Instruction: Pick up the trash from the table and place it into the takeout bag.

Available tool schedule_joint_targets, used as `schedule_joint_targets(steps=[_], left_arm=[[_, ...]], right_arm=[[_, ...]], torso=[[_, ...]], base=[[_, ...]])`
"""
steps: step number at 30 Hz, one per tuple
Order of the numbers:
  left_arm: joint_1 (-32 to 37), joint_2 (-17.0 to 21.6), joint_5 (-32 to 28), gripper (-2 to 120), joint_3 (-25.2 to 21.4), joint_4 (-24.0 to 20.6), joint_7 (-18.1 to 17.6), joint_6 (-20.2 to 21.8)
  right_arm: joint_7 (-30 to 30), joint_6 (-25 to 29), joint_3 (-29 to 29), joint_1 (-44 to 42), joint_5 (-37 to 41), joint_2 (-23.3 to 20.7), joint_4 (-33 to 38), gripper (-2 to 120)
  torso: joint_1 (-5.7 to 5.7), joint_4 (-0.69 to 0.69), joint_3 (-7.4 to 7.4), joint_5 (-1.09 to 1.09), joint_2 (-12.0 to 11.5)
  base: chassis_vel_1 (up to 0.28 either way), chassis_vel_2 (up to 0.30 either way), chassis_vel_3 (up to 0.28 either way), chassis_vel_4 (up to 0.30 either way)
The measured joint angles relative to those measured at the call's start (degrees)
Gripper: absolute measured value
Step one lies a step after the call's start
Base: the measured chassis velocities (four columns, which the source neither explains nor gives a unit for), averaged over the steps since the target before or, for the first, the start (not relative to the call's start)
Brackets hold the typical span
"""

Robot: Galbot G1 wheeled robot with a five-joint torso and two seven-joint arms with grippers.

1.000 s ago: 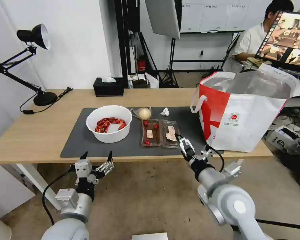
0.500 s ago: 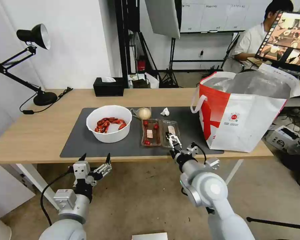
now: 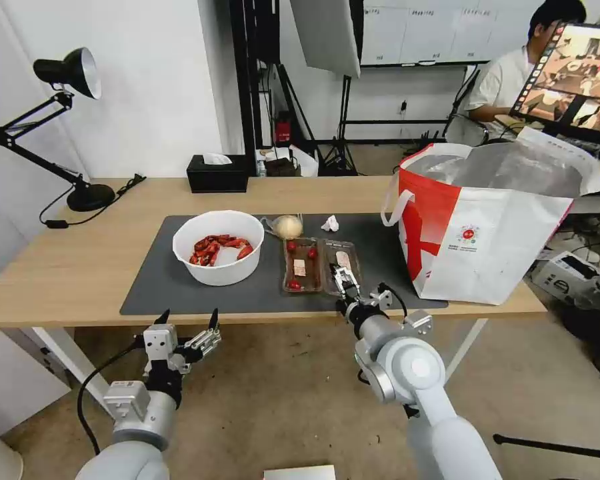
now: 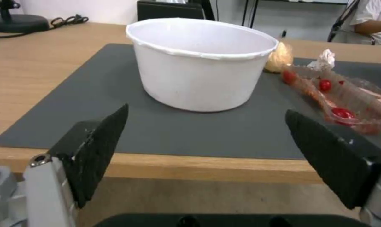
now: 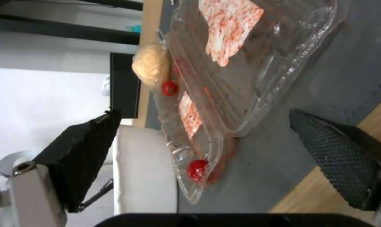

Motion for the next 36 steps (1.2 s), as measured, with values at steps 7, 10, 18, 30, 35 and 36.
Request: schedule_joint_targets(steps=[7,10,18,30,35,36], left_arm=[[0.13,-0.13,-0.40,100,0.19,-0.08,0.00,-0.12],[0.11,-0.15,-0.48,100,0.26,-0.08,0.00,-0.22],[0.00,-0.33,-0.60,100,0.39,-0.11,0.00,-0.33],[0.10,-0.04,-0.86,100,0.18,-0.19,-0.02,-0.45],[0.26,-0.02,-0.88,100,0.12,-0.31,-0.06,-0.52],[0.33,-0.02,-0.88,100,0.07,-0.35,-0.09,-0.63]], right_arm=[[-0.19,-0.10,0.69,-0.27,0.05,0.18,-0.20,100],[-0.22,-0.13,1.02,-0.30,0.06,0.54,-0.41,100],[-0.26,-0.16,1.33,-0.79,-0.08,1.00,0.02,100],[-0.26,-0.21,1.68,-0.82,-0.24,0.74,1.02,100],[-0.44,-0.26,1.83,-0.60,-0.23,0.80,1.08,100],[-0.46,-0.28,1.88,-0.40,-0.21,0.82,0.86,100]], torso=[[0.00,0.01,0.00,0.00,0.00],[-0.01,0.01,-0.01,0.00,0.01],[0.00,0.01,0.01,0.00,0.00],[0.00,-0.01,0.01,0.00,-0.01],[0.00,-0.01,0.01,0.00,0.00],[0.00,-0.01,0.01,0.00,0.00]], base=[[0.000,0.000,0.000,0.000],[0.000,0.000,0.000,0.000],[0.000,0.000,0.000,0.000],[0.000,0.000,0.000,0.000],[0.000,0.000,0.000,0.000],[0.000,0.000,0.000,0.000]])
